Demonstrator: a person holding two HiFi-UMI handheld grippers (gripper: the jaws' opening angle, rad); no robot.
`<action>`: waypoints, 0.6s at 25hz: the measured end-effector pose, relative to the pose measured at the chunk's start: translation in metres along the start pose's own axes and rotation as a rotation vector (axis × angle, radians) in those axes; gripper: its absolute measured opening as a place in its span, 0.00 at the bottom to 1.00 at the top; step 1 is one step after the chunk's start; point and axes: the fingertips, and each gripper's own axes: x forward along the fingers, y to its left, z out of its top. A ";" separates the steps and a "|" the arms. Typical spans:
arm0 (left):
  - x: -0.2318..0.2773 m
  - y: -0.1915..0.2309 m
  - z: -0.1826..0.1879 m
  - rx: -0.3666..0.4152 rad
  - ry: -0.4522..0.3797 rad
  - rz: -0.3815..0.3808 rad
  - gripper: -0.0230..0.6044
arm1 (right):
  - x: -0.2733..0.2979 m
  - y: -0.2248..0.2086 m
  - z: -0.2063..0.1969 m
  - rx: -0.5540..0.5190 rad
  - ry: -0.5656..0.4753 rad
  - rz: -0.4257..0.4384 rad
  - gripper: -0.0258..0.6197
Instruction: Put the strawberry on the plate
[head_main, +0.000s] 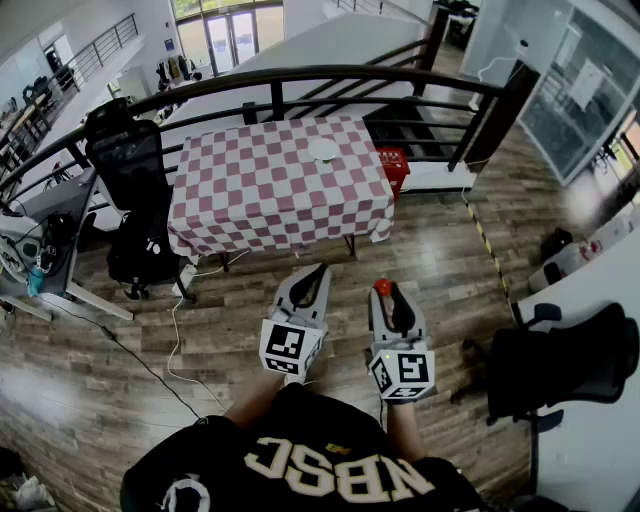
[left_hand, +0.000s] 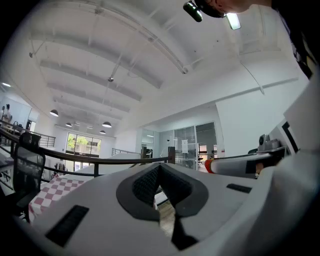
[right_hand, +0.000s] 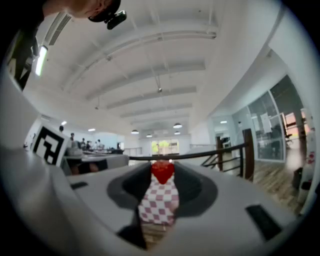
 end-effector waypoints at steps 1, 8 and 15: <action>0.001 0.008 -0.001 -0.011 0.003 0.000 0.05 | 0.007 0.006 -0.001 0.004 0.003 0.005 0.27; 0.012 0.055 -0.011 -0.055 0.013 -0.005 0.05 | 0.052 0.034 -0.009 -0.003 0.036 0.015 0.27; 0.017 0.104 -0.011 -0.050 0.007 -0.011 0.05 | 0.099 0.050 -0.009 0.013 0.040 -0.013 0.27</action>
